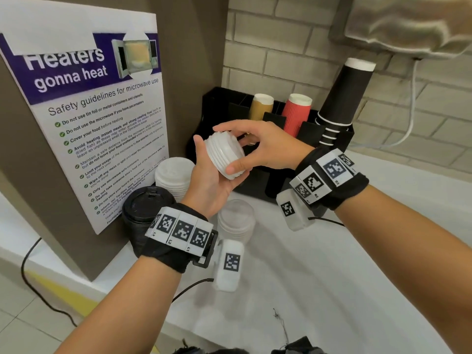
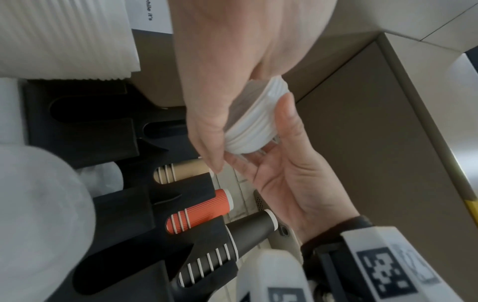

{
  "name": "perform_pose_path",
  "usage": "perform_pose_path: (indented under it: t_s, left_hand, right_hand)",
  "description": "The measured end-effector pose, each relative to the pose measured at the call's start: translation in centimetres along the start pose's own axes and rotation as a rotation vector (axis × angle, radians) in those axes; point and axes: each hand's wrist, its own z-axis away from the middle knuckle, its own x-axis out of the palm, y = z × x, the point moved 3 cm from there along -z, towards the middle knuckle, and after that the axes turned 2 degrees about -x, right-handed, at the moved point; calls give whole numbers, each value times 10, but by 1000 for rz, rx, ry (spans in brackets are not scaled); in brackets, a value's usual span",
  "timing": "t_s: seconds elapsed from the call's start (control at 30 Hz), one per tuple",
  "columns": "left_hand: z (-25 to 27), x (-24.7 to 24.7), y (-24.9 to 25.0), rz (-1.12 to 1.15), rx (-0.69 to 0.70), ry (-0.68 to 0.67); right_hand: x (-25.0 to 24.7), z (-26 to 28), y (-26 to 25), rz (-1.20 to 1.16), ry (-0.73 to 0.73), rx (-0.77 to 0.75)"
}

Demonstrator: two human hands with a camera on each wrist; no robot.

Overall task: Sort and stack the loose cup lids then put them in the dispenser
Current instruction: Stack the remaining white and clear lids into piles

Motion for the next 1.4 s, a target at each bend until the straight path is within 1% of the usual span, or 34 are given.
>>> perform_pose_path:
  t_s: [0.13,0.27,0.5,0.63,0.73,0.8,0.87,0.9,0.97,1.07,1.13,1.27,1.4]
  left_hand:
    - [-4,0,5,-12,8,7]
    - [-8,-1,6,23,-16,-6]
    - [-13,-3,2,48,-75,10]
    - [-14,-3,3,-28,-94,-5]
    - [-17,-2,9,-62,-81,41]
    - [-19,-5,12,-60,-52,100]
    - [-20,-12,17,-63,-11,149]
    - [-20,-15,19,-66,8,161]
    - [-19,-22,23,-100,32,169]
    - [-17,-30,27,-197,45,149]
    - [-15,-33,29,-228,52,135]
    - [-13,-38,30,-242,51,141]
    - [-11,-41,30,-253,46,147]
  right_hand:
    - [2,-1,-2,6,21,-21]
    - [3,-6,-5,158,47,-85]
    - [1,-13,1,239,-25,-33]
    - [-4,-18,5,232,5,-27]
    - [-14,-25,11,224,41,-3]
    - [-25,-31,22,240,104,39]
    - [-35,-40,39,293,174,131]
    - [-37,-44,49,343,181,191]
    - [-31,-50,68,437,138,315]
    - [-9,-56,90,461,71,431]
    - [7,-61,98,493,56,471]
    - [27,-72,103,640,31,556]
    - [36,-80,106,701,-54,571]
